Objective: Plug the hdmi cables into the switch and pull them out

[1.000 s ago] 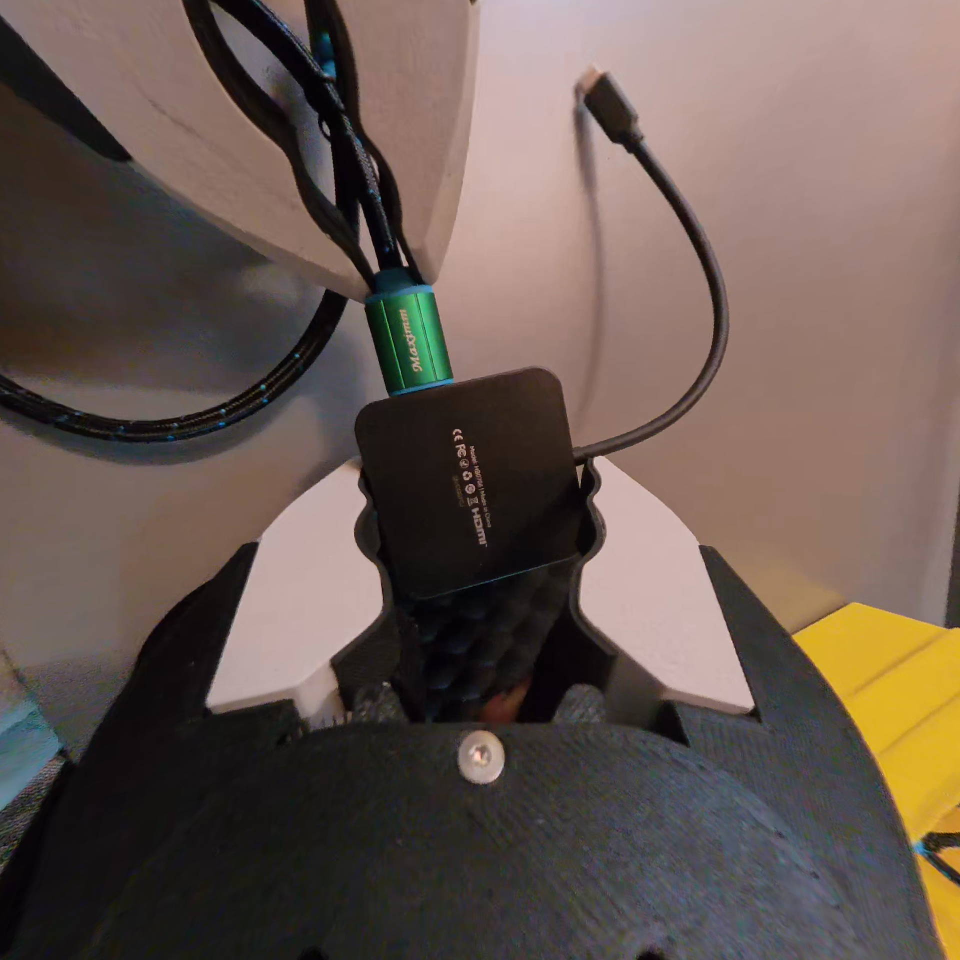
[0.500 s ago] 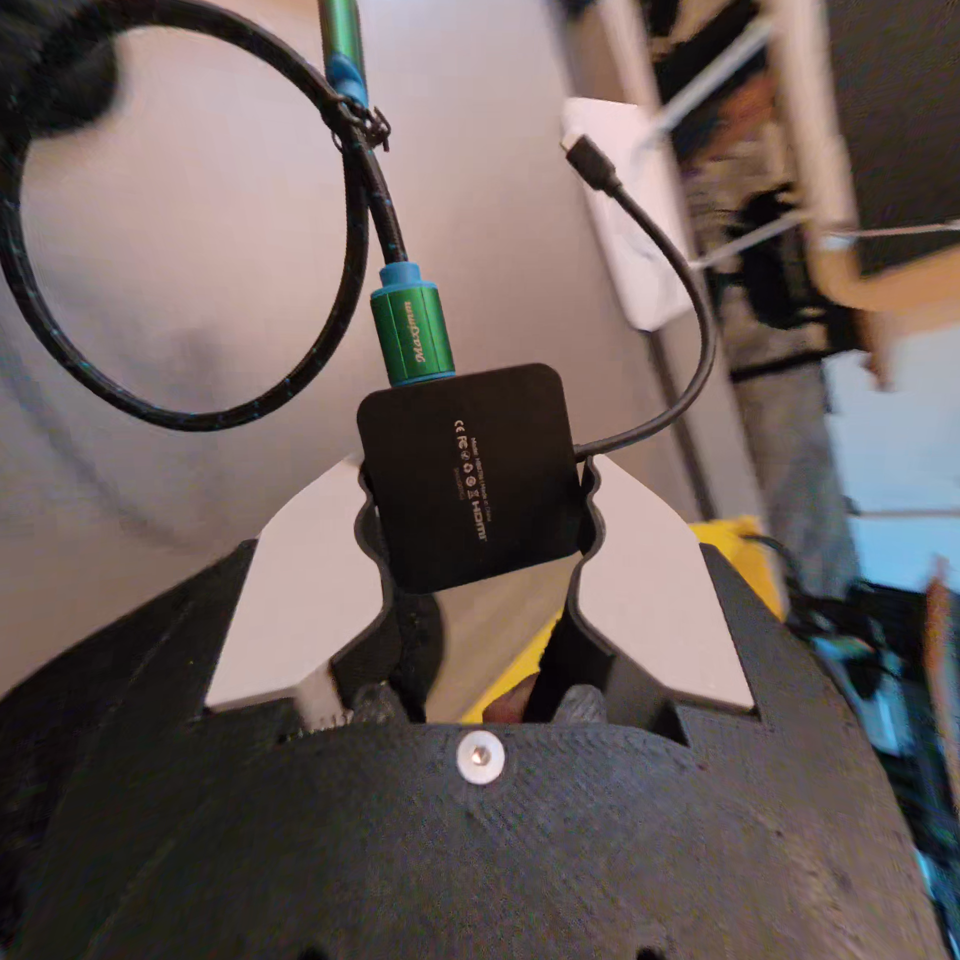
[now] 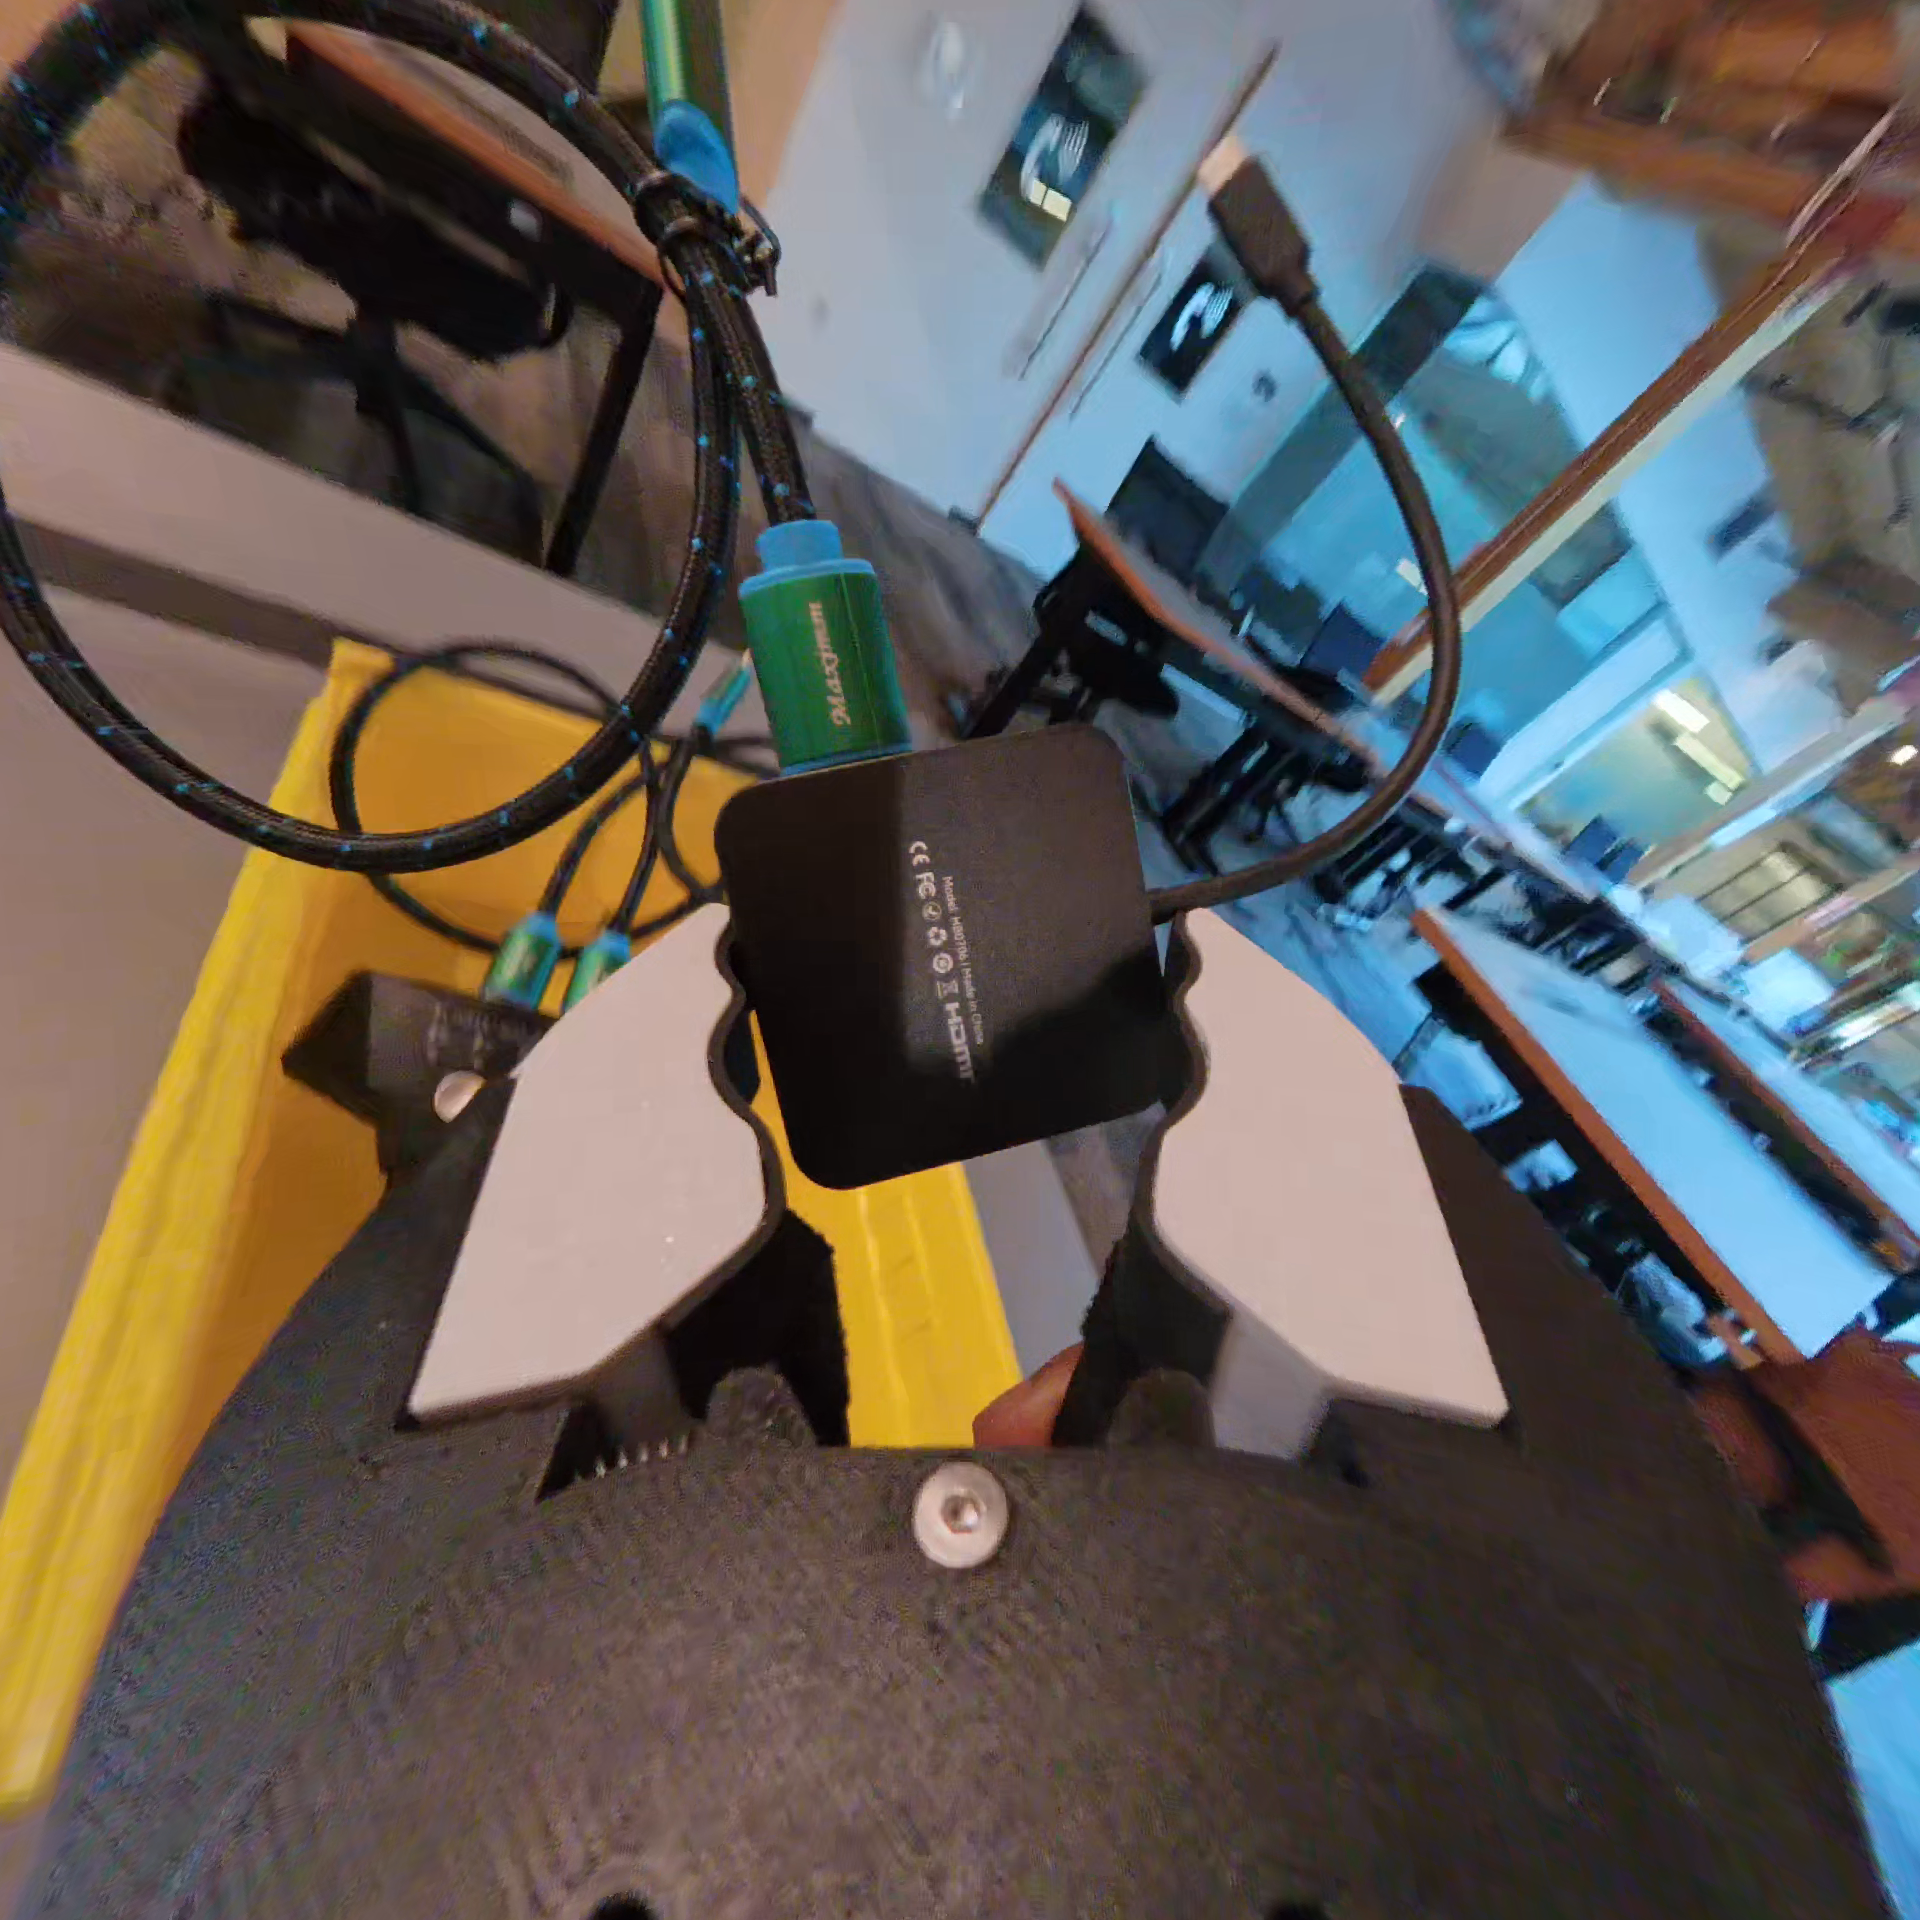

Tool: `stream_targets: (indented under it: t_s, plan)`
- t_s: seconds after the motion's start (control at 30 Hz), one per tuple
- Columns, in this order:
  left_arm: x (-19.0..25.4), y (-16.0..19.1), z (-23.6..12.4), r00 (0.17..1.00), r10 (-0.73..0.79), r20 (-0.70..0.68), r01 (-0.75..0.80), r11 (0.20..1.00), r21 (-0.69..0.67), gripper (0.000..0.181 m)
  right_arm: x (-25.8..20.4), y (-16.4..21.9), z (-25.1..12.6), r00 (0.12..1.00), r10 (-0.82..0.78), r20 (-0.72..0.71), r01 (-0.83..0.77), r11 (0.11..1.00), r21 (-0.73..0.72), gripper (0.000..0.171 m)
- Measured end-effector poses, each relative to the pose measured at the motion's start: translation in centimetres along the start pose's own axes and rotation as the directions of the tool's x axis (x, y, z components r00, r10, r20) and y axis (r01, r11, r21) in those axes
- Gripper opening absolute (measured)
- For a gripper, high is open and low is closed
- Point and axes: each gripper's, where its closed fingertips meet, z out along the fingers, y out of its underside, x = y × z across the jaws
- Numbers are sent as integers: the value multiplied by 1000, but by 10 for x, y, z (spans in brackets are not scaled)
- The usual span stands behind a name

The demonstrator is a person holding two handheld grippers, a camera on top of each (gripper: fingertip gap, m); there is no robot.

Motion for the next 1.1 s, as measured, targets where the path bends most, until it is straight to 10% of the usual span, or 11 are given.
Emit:
stream_targets:
  t_s: [0.67,0.9,1.1]
  plan:
    - [-3,0,-4,999,-47,-6,47,999,13,35,-100,161,22,879,322,351,-24,765,-644,83]
    - [-2,1,-3,999,-32,-7,32,999,3,35,-75,102,14,844,381,377,-207,880,-427,78]
    - [-1,1,-3,1000,-26,-7,26,1000,0,35,-120,65,-60,539,397,743,-47,895,-444,70]
